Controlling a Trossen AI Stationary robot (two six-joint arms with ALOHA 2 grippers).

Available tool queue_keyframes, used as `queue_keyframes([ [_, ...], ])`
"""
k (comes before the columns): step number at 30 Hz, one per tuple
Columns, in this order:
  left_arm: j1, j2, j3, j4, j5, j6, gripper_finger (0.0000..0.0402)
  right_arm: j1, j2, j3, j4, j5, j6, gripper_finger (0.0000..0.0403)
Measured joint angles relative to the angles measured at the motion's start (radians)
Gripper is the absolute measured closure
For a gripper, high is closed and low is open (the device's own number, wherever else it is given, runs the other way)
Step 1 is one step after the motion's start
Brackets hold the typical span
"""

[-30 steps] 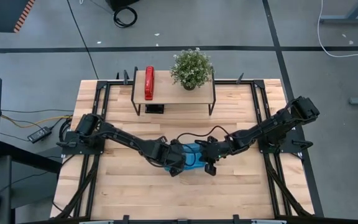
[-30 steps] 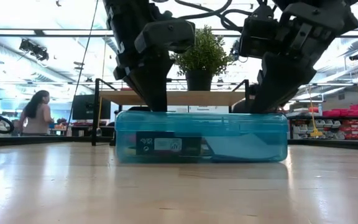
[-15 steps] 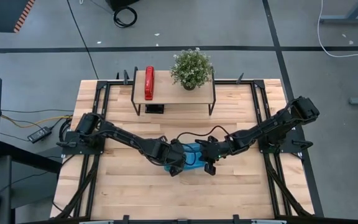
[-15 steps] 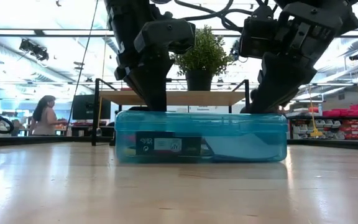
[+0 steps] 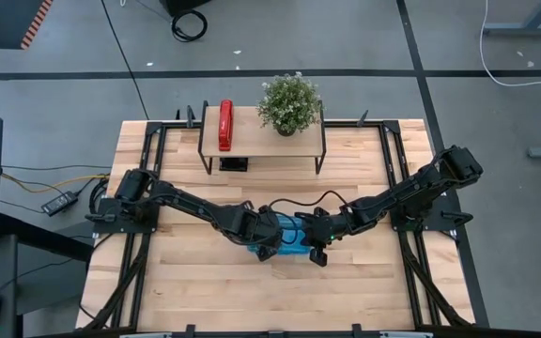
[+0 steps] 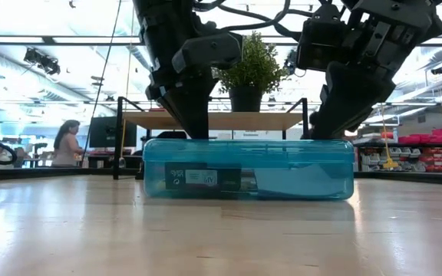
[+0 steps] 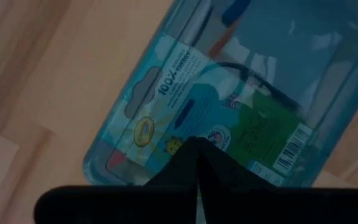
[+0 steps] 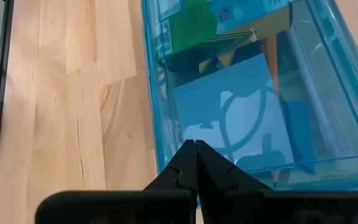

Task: Pack school essentials
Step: Close the blue supply box

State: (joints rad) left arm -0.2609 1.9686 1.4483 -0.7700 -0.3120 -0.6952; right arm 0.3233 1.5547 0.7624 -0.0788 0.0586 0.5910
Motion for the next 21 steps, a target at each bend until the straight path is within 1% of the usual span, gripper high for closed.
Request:
queue_keyframes([
  [5, -0.012, 0.000, 0.000, 0.000, -0.007, -0.010, 0.0395, 0.000, 0.000, 0.000, 0.000, 0.005, -0.004, 0.0397],
  [14, -0.012, -0.012, -0.002, 0.005, 0.002, -0.018, 0.0356, 0.000, 0.000, 0.000, 0.000, 0.008, 0.002, 0.0397],
  [19, -0.010, -0.029, 0.001, -0.002, 0.020, -0.019, 0.0350, 0.000, -0.002, 0.000, 0.000, -0.006, 0.013, 0.0397],
  [21, -0.012, -0.034, 0.019, -0.038, 0.023, -0.018, 0.0351, 0.000, -0.007, 0.007, -0.014, -0.019, 0.013, 0.0397],
])
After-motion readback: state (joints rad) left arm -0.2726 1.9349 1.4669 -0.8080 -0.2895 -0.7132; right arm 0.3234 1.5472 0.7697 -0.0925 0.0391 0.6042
